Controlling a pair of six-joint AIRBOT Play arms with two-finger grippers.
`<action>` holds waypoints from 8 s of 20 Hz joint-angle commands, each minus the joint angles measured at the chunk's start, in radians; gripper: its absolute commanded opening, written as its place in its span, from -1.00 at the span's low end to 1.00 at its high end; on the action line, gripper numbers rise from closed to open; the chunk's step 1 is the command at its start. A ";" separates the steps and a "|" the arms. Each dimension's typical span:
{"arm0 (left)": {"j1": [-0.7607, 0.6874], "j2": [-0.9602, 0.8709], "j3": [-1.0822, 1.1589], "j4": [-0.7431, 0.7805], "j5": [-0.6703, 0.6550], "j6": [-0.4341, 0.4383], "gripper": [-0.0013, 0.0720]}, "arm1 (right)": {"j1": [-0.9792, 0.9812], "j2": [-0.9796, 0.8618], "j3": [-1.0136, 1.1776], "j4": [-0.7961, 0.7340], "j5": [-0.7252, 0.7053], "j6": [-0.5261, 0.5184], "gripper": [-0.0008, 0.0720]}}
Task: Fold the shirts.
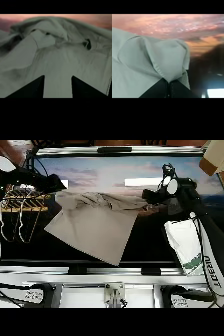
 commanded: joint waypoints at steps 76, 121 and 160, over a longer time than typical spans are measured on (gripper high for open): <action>0.073 0.085 -0.559 0.122 0.475 -0.147 -0.56 | -0.009 -0.404 0.402 0.170 -0.150 0.064 0.05; 0.344 0.121 -0.767 -0.148 0.147 0.154 -0.87 | -0.153 -0.233 -0.097 0.317 0.203 -0.367 -0.80; 0.213 0.090 -0.336 0.093 0.410 0.056 -0.87 | -0.120 -0.198 0.153 0.171 -0.222 -0.287 -0.79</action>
